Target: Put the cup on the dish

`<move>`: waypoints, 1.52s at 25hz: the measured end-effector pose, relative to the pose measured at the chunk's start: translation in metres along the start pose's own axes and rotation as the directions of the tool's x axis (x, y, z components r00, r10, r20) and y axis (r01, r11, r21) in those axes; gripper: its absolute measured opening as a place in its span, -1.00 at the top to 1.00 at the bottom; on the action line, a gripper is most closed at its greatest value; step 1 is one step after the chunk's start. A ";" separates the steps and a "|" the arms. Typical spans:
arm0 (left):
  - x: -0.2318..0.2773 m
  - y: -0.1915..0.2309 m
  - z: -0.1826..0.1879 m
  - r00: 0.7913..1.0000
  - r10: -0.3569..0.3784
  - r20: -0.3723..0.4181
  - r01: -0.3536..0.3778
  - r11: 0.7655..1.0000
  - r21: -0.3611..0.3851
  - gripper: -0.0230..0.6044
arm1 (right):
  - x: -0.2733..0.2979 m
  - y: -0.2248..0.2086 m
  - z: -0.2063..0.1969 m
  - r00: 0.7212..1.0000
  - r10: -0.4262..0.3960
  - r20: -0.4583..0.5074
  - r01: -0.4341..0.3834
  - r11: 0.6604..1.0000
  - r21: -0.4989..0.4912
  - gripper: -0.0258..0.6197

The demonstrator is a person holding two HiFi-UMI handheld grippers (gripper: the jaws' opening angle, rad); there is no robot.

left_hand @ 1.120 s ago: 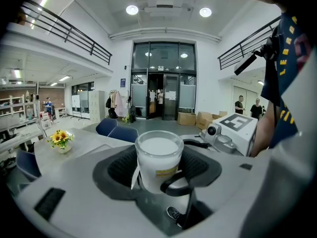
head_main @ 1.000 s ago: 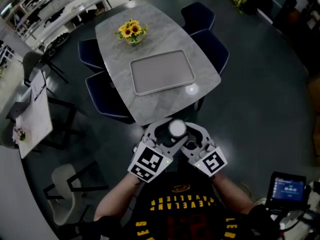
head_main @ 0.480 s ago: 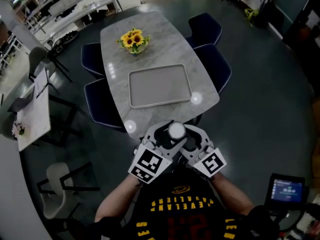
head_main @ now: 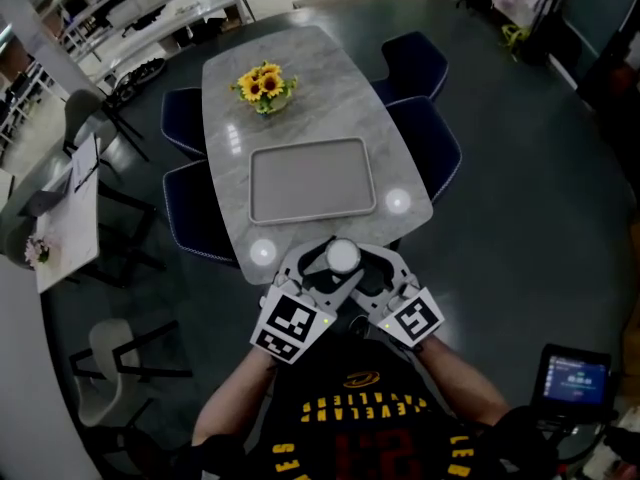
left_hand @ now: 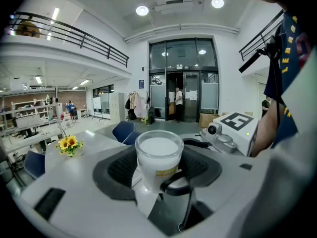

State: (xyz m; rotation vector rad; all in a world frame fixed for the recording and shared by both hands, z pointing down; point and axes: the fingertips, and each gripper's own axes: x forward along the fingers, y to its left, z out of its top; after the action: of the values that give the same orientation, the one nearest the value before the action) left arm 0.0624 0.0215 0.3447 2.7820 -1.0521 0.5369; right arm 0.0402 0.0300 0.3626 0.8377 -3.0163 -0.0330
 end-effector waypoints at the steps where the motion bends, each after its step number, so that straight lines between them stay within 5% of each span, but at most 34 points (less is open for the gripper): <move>1: 0.002 0.003 -0.001 1.000 0.006 -0.003 -0.006 1.000 -0.002 0.08 | 0.002 -0.002 -0.001 1.000 0.006 0.004 -0.006 1.000 -0.003 0.20; 28: 0.090 0.122 0.008 0.999 -0.029 -0.030 0.029 0.999 0.023 0.08 | 0.091 -0.119 -0.027 0.997 -0.042 -0.062 0.040 0.999 -0.027 0.20; 38: 0.121 0.171 -0.021 0.998 -0.019 -0.063 0.021 0.999 0.039 0.08 | 0.134 -0.151 -0.067 0.989 -0.048 -0.139 0.039 0.997 -0.065 0.20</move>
State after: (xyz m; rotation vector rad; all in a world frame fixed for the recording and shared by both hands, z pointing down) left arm 0.0280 -0.1766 0.4068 2.7870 -1.0109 0.6444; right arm 0.0044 -0.1694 0.4265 0.8618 -2.8501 -0.0651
